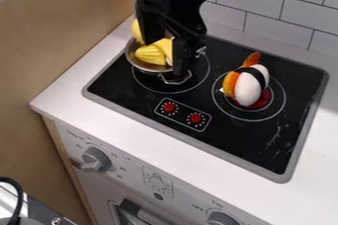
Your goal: Put the yellow brush on the middle of the burner
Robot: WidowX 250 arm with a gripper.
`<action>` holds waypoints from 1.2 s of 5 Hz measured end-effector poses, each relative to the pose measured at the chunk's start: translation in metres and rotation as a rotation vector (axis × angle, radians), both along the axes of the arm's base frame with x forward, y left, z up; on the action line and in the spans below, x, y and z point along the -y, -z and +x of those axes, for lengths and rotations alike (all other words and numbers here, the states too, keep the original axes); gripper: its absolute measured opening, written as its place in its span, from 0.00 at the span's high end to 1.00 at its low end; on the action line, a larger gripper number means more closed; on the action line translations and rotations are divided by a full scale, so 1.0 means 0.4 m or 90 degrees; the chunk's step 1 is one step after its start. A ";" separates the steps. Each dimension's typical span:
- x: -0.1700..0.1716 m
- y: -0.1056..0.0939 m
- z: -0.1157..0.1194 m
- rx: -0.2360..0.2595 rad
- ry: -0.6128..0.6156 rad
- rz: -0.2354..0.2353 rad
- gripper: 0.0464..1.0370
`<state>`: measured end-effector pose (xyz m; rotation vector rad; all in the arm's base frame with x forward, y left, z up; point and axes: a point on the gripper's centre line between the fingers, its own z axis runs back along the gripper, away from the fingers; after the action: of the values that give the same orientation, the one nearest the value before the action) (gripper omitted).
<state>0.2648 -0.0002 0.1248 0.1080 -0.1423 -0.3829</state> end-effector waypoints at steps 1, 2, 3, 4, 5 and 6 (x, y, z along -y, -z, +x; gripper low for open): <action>0.000 0.019 -0.003 -0.018 -0.002 -0.002 0.04; -0.018 0.057 0.060 -0.035 -0.007 -0.016 0.04; -0.025 0.083 0.122 -0.026 -0.016 -0.025 0.04; -0.048 0.079 0.134 -0.019 -0.043 -0.014 0.04; -0.068 0.074 0.125 -0.014 -0.067 -0.009 0.04; -0.078 0.062 0.116 0.007 -0.084 0.018 0.04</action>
<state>0.3111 0.0310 0.0999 0.1461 -0.1403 -0.2533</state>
